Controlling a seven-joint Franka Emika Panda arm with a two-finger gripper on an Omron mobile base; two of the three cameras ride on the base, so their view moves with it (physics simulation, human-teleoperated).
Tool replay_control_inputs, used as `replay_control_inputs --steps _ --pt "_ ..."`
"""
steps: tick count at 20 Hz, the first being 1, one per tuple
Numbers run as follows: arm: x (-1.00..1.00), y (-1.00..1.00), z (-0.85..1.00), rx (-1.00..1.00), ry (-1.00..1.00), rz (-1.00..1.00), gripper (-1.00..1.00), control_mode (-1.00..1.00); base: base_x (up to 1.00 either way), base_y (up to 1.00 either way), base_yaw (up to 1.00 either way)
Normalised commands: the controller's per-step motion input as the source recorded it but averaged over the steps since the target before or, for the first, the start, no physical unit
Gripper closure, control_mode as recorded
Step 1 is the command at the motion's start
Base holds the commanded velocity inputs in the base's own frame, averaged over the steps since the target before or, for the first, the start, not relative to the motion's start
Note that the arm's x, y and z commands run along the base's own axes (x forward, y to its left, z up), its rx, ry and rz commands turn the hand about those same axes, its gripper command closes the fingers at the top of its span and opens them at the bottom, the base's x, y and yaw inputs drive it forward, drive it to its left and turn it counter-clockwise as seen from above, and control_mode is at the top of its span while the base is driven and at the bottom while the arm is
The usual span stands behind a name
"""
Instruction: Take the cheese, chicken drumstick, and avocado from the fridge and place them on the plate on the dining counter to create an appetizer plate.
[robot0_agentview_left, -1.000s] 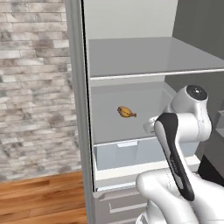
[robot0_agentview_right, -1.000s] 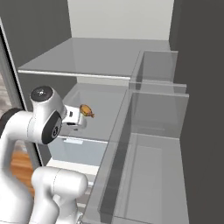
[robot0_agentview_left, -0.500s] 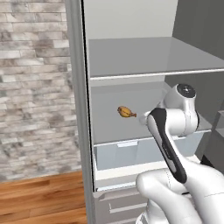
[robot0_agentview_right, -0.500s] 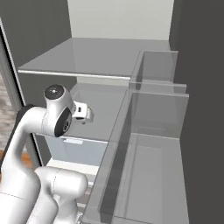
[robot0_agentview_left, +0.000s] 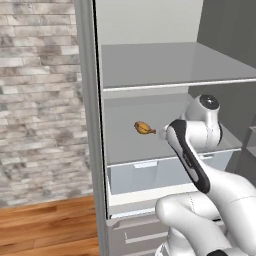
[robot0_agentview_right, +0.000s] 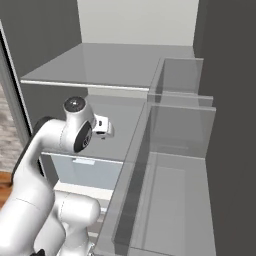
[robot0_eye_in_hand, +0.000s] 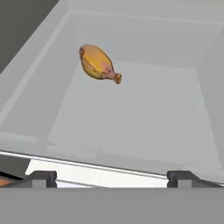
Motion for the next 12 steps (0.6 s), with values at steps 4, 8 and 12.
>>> replay_control_inputs --steps 4,8,12 --pt "0.24 0.0 -0.04 0.0 -0.03 0.04 -1.0 -1.0 0.0 0.0 0.0" --pt "0.01 0.0 -0.06 0.0 -0.11 0.06 -1.0 -1.0 0.0 0.0 0.0" --pt "0.0 0.0 -0.08 0.0 -0.14 0.03 -1.0 -1.0 0.0 0.0 0.0"
